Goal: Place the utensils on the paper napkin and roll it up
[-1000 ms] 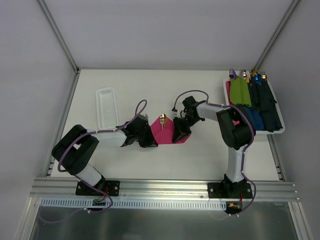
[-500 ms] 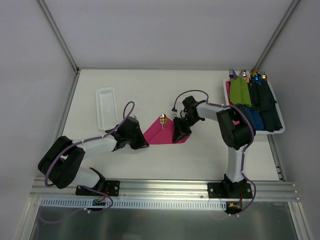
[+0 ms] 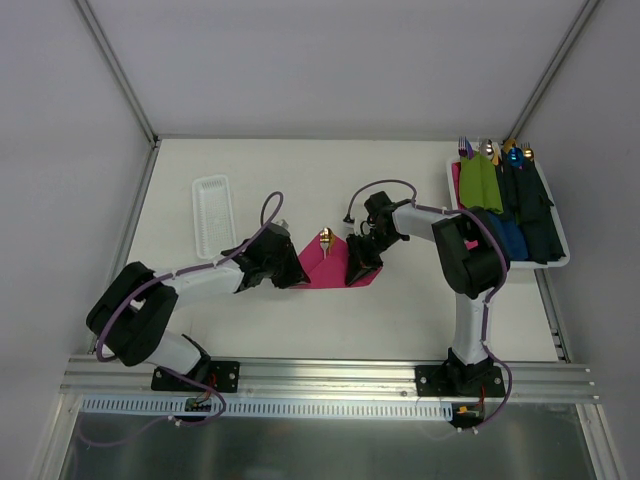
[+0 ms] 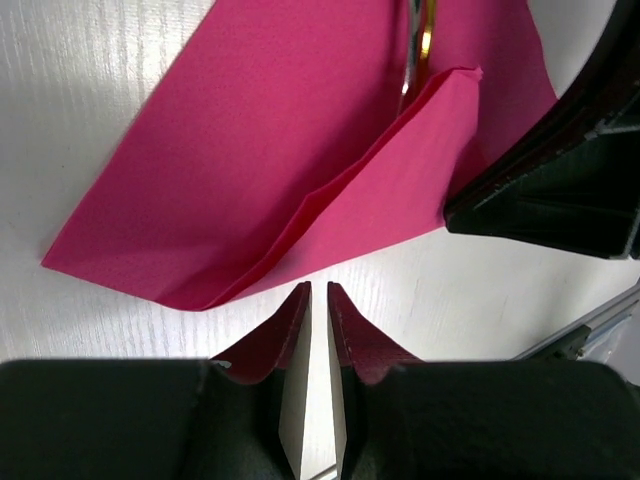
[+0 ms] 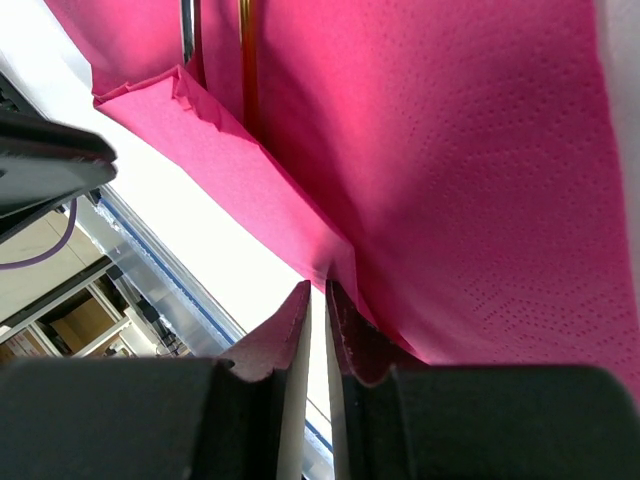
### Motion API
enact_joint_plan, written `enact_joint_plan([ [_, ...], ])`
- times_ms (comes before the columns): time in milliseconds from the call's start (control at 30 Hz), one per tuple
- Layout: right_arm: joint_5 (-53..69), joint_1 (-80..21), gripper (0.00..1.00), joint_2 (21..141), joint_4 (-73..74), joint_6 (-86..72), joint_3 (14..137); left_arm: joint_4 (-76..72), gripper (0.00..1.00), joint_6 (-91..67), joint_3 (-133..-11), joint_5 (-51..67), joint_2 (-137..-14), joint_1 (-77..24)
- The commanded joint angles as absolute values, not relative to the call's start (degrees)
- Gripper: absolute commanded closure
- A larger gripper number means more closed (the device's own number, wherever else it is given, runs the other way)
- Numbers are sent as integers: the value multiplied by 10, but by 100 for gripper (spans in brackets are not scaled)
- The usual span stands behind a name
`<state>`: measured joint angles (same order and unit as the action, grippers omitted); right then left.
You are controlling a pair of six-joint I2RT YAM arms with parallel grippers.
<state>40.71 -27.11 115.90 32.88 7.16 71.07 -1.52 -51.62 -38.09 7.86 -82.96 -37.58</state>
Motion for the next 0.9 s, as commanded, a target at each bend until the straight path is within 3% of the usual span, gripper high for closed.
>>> enact_joint_plan([
  [0, 362, -273, 86, 1175, 333, 95, 717, -19, 89, -524, -401, 69, -853, -381],
  [267, 360, -274, 86, 1176, 337, 99, 717, 19, 90, -582, -388, 37, -876, -379],
  [600, 359, -273, 86, 1178, 337, 102, 716, 73, 90, -605, -333, 4, -811, -359],
  [867, 372, -273, 86, 1174, 338, 101, 718, 22, 88, -509, -334, 32, -744, -359],
])
